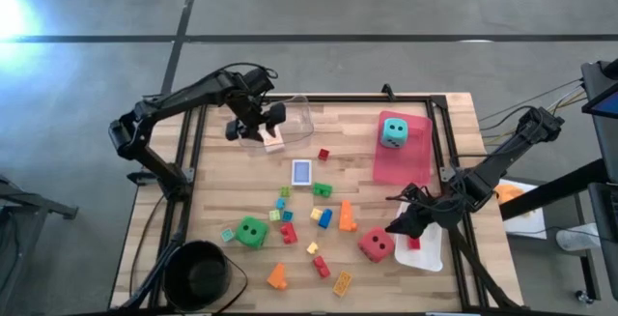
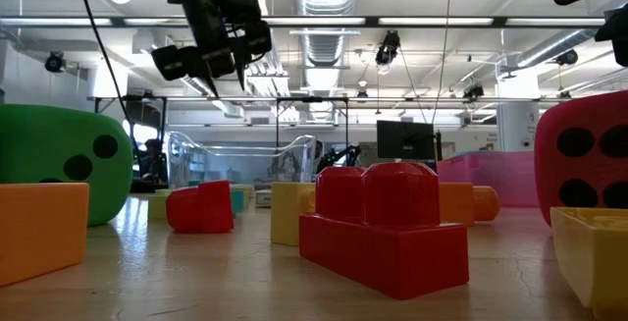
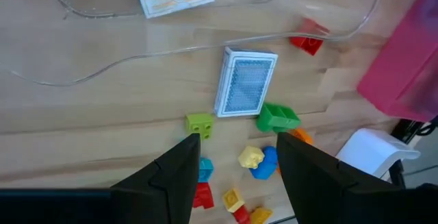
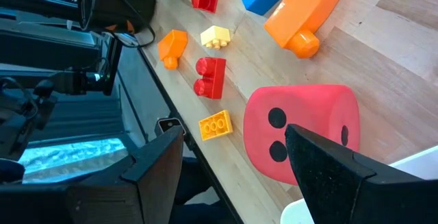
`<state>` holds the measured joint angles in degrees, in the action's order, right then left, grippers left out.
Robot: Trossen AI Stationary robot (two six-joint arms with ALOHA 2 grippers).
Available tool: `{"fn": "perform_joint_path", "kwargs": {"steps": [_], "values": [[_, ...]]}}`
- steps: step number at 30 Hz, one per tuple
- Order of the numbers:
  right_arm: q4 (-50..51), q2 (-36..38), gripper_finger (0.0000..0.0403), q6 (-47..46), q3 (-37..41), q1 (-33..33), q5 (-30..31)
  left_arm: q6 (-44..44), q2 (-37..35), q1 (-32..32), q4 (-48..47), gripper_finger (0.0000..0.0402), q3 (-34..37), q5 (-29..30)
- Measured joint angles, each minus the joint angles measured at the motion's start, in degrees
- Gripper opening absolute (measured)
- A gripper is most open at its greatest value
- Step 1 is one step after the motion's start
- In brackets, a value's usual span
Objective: Pick & Place Toys
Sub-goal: Put the orange game piece into the white bin
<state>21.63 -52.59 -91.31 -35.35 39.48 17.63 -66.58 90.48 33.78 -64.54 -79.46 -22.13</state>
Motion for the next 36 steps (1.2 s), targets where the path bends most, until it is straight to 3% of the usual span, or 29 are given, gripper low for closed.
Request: {"fn": "perform_joint_path", "kwargs": {"steps": [36], "values": [[0.0,0.0,0.0251,0.0,0.0,0.0,0.0,-4.0,0.0,-0.3,1.1,0.0197,0.0,-0.4]]}}
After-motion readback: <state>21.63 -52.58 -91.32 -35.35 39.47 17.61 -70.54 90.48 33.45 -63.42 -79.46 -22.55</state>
